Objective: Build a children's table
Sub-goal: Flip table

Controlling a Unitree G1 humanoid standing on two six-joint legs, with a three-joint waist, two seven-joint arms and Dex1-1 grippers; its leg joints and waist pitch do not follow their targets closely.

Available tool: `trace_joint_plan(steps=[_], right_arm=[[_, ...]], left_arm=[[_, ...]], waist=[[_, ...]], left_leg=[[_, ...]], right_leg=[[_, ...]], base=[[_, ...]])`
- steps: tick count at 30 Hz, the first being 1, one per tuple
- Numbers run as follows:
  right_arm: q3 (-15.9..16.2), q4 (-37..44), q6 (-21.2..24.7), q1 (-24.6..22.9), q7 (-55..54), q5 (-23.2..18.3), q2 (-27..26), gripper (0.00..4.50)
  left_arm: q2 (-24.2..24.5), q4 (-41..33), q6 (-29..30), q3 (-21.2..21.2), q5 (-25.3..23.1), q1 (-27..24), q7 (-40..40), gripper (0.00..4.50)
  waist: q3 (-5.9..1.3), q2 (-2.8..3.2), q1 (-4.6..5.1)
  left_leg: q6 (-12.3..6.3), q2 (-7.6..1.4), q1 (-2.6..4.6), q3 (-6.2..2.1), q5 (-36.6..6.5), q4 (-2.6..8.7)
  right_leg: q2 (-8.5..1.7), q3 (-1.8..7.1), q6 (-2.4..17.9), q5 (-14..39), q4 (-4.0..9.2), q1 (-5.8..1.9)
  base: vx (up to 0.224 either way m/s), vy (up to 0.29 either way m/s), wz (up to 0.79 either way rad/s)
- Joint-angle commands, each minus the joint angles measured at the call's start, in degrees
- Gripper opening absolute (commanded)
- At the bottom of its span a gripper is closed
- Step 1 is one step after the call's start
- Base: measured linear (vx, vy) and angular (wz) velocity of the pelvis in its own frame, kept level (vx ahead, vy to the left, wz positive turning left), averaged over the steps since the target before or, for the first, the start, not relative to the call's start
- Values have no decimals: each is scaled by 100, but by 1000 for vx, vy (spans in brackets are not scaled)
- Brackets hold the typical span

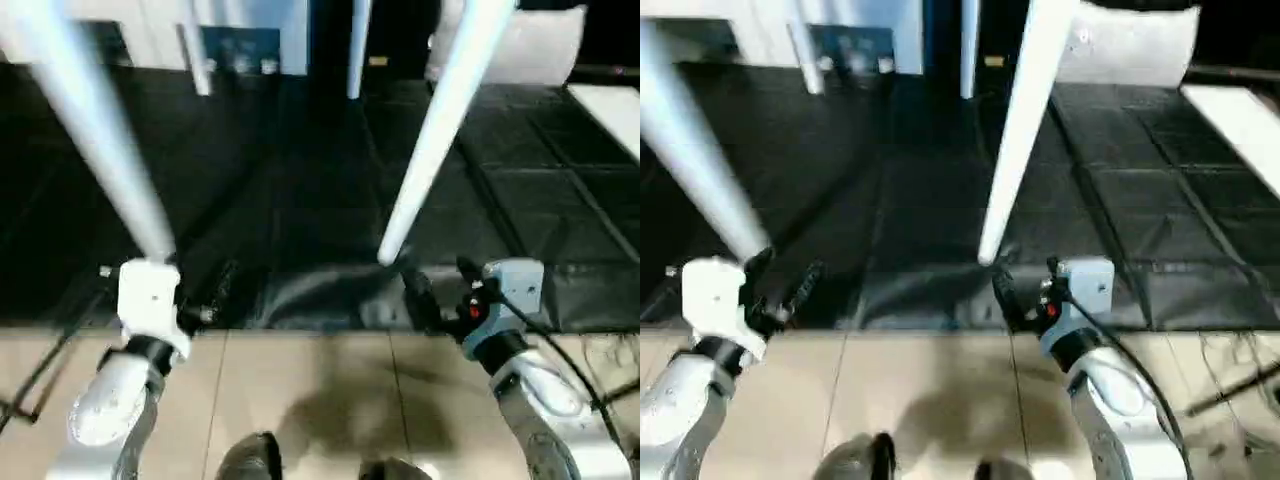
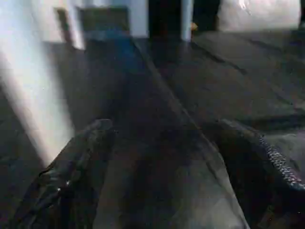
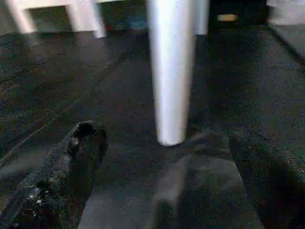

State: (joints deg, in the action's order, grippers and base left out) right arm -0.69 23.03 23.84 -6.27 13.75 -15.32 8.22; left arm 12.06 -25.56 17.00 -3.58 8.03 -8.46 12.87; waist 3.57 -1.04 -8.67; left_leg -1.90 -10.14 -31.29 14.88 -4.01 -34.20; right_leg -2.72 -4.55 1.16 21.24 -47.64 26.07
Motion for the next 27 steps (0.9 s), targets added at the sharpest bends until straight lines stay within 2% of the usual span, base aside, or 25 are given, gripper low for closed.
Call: trace_joint_plan(steps=[1, 2, 3, 4, 5, 6, 7, 8, 9, 11, 12, 13, 14, 15, 16, 17, 18, 19, 20, 21, 22, 23, 24, 26, 27], right_arm=[[20, -110, -74, 35, 13, 35, 11, 450], [20, -167, -121, 50, 59, -2, -10, 450], [38, -205, -290, 60, 238, -89, -9, 450], [48, -271, -418, 72, 317, -81, 10, 450], [23, -298, -327, 67, 490, -306, -13, 450], [40, -302, -332, 55, 685, -439, 22, 450], [58, -299, -323, 48, 724, -449, 42, 450], [81, -295, -310, 39, 768, -458, 68, 450], [209, -320, -302, 19, 1077, -482, 241, 450], [251, -361, -353, 9, 1205, -502, 297, 450], [284, -482, -429, -45, 1445, -596, 346, 450], [299, -526, -461, -61, 1521, -603, 371, 450], [339, -643, -556, -96, 1684, -588, 432, 450], [369, -787, -670, -126, 1787, -539, 466, 450], [380, -886, -744, -134, 1829, -500, 478, 450], [381, -1085, -824, -129, 1893, -479, 467, 450], [366, -1328, -944, -116, 1858, -410, 420, 450], [364, -1406, -991, -112, 1835, -387, 409, 450], [419, -1667, -1053, -68, 1788, -295, 368, 450], [477, -1940, -1085, -39, 1690, -167, 340, 450], [518, -2117, -1103, -19, 1641, -94, 331, 450], [542, -2325, -1077, 12, 1596, -62, 286, 450], [575, -2651, -1083, 67, 1484, 20, 214, 450], [607, -3047, -1137, 81, 1427, 87, 166, 450], [581, -3388, -1189, 121, 1404, 108, 101, 450]], left_arm=[[3, 93, 38, 31, -36, -113, -10, 376], [16, 138, 21, 28, -42, -84, 2, 376], [62, 207, 110, 48, -65, -31, 26, 376], [110, 276, 181, 71, -96, 7, 52, 376], [135, 329, 194, 87, -99, 25, 86, 376], [155, 371, 181, 98, -75, 31, 127, 376], [172, 389, 178, 99, -56, 29, 158, 376], [194, 411, 176, 100, -32, 26, 197, 376], [262, 526, 259, 146, 116, -4, 412, 393], [312, 591, 262, 190, 92, -19, 493, 403], [339, 694, 169, 154, 112, -51, 574, 409], [342, 722, 164, 129, 122, -49, 577, 413], [372, 792, 161, 84, 113, -32, 575, 413], [426, 865, 125, 59, 87, -17, 596, 426], [455, 905, 132, 47, 86, -5, 614, 437], [515, 1003, 156, 47, 71, 24, 641, 445], [501, 1144, 153, 22, 41, 46, 576, 448], [487, 1197, 140, 10, 26, 53, 543, 448], [426, 1394, 229, -63, 51, 119, 447, 448], [389, 1594, 261, -105, 36, 160, 362, 448], [374, 1725, 274, -129, 27, 186, 323, 448], [349, 1914, 307, -181, 64, 232, 300, 448], [333, 2213, 339, -248, 98, 297, 278, 448], [336, 2505, 333, -209, 97, 263, 354, 448], [465, 2760, 330, -17, -89, 238, 423, 448]], waist=[[-271, -106, 62], [-69, 43, 19], [73, -74, -8], [231, -42, 16], [78, 54, 70], [-12, 379, 189], [107, 460, 300], [250, 471, 193], [227, 658, -27], [138, 585, -3], [-17, 87, 33], [123, 197, 43], [140, 176, 5], [264, 214, 81], [340, 233, 110], [319, 367, 149], [297, 391, 293], [235, 428, 318], [102, 453, 354], [10, 415, 408], [5, 448, 425], [56, 507, 484], [76, 420, 499], [45, 371, 548], [55, 330, 563]], left_leg=[[1191, 49, 498, -369, -2531, -1098], [640, 318, 318, -812, -1962, -1665], [691, 390, 141, -1043, -2081, -1716], [758, 371, 503, -1082, -2437, -1813], [628, 326, 961, -1182, -3221, -1391], [898, -181, 1466, -1545, -4733, -559], [738, -611, 1025, -1804, -5943, 328], [507, -521, 559, -1692, -7293, 781], [740, -141, 549, -1272, -7607, 848], [908, 17, 575, -1197, -6991, 797], [1060, 96, 849, -1218, -4290, 317], [863, 82, 1097, -1350, -2799, -523], [512, 115, 1007, -1397, -486, -681], [511, 126, 951, -1379, -259, -584], [644, 119, 1121, -1317, -876, -360], [752, -98, 1324, -1321, -2705, 94], [885, -242, 1100, -1438, -4039, 458], [854, -233, 1037, -1451, -4124, 526], [649, -217, 976, -1437, -3303, 546], [327, -199, 965, -1407, -1978, 500], [199, -192, 973, -1407, -1676, 497], [280, -193, 944, -1396, -2306, 579], [378, -207, 949, -1364, -2781, 590], [359, -167, 868, -1297, -2561, 566], [203, -192, 884, -1251, -2214, 540]], right_leg=[[-1295, 638, 102, 3156, 1543, 646], [-1114, 1053, 319, 3872, 2069, 597], [-1068, 745, 552, 4221, 1811, 71], [-1088, 581, 539, 4620, 1865, 310], [-836, 546, 558, 4090, 1683, 29], [-260, 41, 259, 2588, 1293, 165], [-147, 34, -18, 1391, 675, 20], [-98, -137, -72, 9, 100, -579], [29, -297, 82, -92, -17, -620], [-24, -187, 38, 271, 179, -903], [-662, 445, -14, 2783, 970, -979], [-1604, 731, 394, 3957, 1901, -703], [-1470, 801, 460, 3642, 2087, -841], [-1348, 660, 617, 3405, 2086, -896], [-1079, 379, 771, 3648, 2110, -866], [-739, 286, 784, 3251, 1913, -647], [-618, 292, 698, 2392, 1667, -831], [-636, 289, 698, 1930, 1625, -939], [-673, 269, 732, 753, 1589, -1067], [-633, 195, 735, -508, 1570, -1084], [-617, 160, 758, -771, 1549, -1044], [-584, 163, 816, -586, 1550, -951], [-631, 229, 899, -441, 1586, -891], [-742, 269, 993, -486, 1619, -934], [-740, 295, 1018, -809, 1636, -877]], base=[[-211, -126, 18], [-77, -52, 13], [-81, 53, 3], [-81, 53, 3], [-187, 68, 0], [-263, 76, 6], [-263, 76, 6], [-315, 100, 2], [-218, 85, 3], [-184, 61, -1], [-146, -10, -17], [-146, -10, -17], [-153, -23, -7], [-131, 9, -1], [-131, 9, -1], [-103, 28, 13], [-76, 51, 7], [-76, 51, 7], [-6, 62, -16], [-2, 57, -12], [-2, 57, -12], [0, 0, 0], [0, 0, 0], [0, 0, 0], [0, 0, 0]])
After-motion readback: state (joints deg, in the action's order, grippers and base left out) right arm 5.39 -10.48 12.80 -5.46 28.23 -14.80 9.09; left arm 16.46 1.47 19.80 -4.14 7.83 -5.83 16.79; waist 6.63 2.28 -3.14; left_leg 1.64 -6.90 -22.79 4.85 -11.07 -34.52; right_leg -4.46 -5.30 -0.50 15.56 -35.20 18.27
